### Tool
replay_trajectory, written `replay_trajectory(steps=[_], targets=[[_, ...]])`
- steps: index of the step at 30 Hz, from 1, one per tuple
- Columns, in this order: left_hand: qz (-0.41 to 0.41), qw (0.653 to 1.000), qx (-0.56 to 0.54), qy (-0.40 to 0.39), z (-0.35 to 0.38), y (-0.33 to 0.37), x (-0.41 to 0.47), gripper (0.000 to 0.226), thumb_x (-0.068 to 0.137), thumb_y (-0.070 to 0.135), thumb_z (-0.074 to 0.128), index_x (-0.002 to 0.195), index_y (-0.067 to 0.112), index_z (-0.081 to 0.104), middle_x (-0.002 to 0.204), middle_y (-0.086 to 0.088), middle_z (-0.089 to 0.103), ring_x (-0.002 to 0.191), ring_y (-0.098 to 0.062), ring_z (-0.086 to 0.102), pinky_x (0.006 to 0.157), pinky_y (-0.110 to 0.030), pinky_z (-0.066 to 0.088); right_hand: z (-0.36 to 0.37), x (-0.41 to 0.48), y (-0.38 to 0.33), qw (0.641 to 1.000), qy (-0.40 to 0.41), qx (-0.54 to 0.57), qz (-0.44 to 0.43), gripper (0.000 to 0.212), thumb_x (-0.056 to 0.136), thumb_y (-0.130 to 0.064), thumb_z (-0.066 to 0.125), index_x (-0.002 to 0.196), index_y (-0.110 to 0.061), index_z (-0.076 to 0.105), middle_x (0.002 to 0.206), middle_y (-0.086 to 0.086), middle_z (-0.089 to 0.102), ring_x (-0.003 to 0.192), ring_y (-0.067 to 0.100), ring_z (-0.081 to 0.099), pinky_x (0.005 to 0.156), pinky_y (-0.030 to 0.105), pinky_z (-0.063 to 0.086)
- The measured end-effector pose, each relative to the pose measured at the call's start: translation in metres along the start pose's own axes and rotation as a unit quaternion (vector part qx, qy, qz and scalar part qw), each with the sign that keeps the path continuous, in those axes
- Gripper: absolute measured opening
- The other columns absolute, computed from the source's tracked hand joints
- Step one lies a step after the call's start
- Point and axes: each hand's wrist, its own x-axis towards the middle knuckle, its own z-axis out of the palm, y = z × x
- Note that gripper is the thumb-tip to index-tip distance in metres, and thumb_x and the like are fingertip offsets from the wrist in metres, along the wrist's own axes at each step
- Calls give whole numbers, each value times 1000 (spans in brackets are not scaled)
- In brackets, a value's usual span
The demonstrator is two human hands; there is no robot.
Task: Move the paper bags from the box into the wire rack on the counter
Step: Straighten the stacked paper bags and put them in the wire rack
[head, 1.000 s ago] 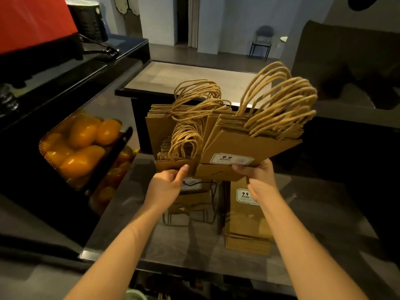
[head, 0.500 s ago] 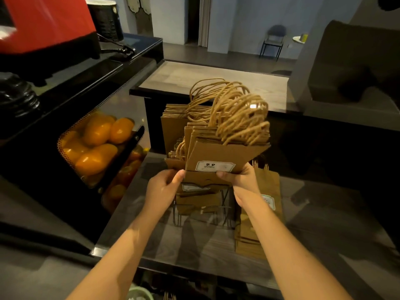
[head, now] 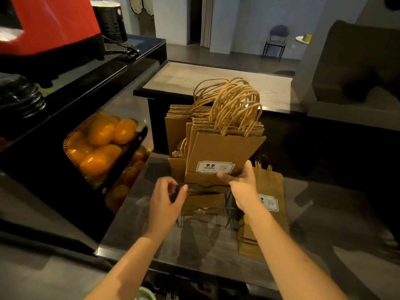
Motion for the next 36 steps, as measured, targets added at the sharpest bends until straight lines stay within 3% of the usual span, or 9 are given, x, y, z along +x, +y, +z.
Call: replay_trajectory(steps=[4, 8, 9, 12, 15, 19, 24, 30, 36], targets=[[64, 969, 101, -214, 7, -11, -7, 50, 92, 59, 37, 96, 22, 69, 85, 12, 64, 77, 0, 57, 69, -27, 50, -1, -2, -3, 1000, -3, 22, 7, 48, 72, 8, 77, 105, -19, 55, 107, 1, 66, 93, 5, 63, 63, 13, 53], [-99, 929, 61, -350, 11, -2, 10, 55, 86, 67, 38, 85, 22, 70, 75, 9, 65, 70, -5, 60, 67, -21, 44, -5, 2, -5, 999, -27, -1, 20, 41, 73, 5, 78, 101, -21, 62, 98, -6, 72, 94, 8, 67, 73, 19, 52], [-147, 915, 37, -375, 12, -1, 15, 58, 84, 71, 38, 85, 22, 70, 80, 9, 66, 77, -7, 61, 73, -23, 43, -7, 4, -6, 999, -35, -12, 22, 39, 73, 5, 77, 96, -23, 63, 95, -8, 72, 93, 9, 67, 74, 20, 52], [-260, 865, -30, -429, 17, -11, 29, 53, 86, 61, 51, 127, 29, 59, 127, 13, 54, 123, -12, 48, 104, -30, 33, -12, 11, -11, 996, -52, -57, 38, 34, 71, 0, 80, 95, -20, 68, 94, -9, 72, 94, 12, 67, 81, 26, 53], [-279, 864, -104, -407, 22, -23, 34, 47, 90, 37, 53, 135, 23, 52, 138, 2, 52, 128, -16, 47, 115, -37, 29, -17, 16, -13, 990, -74, -116, 29, 39, 71, -6, 83, 106, -14, 69, 103, -3, 72, 101, 16, 66, 89, 31, 53], [-317, 875, -209, -301, 27, -27, 29, 43, 92, -9, 38, 132, -3, 50, 130, -18, 58, 125, -28, 52, 109, -34, 36, -20, 25, -20, 979, -117, -166, 37, 41, 74, -9, 82, 112, -13, 68, 112, -2, 69, 105, 14, 63, 80, 19, 49], [-342, 862, -306, -216, 35, -32, 23, 35, 93, -8, 39, 125, -10, 54, 123, -26, 60, 118, -34, 57, 88, -27, 50, -20, 30, -22, 964, -154, -212, 41, 42, 77, -12, 80, 117, -16, 67, 118, 0, 69, 112, 16, 62, 98, 35, 48], [-350, 851, -333, -205, 35, -32, 17, 36, 92, -8, 42, 120, 4, 61, 115, -12, 68, 111, -23, 63, 84, -24, 50, -19, 23, -12, 970, -138, -196, 23, 41, 76, -8, 79, 115, -12, 67, 117, 4, 69, 110, 19, 62, 95, 35, 50], [-366, 849, -345, -161, 36, -20, 13, 38, 83, -16, 45, 111, 2, 64, 109, -12, 69, 106, -25, 64, 84, -28, 50, -23, 23, -9, 963, -148, -224, 5, 35, 76, -12, 80, 94, -36, 63, 112, -4, 69, 111, 20, 63, 101, 45, 48]])
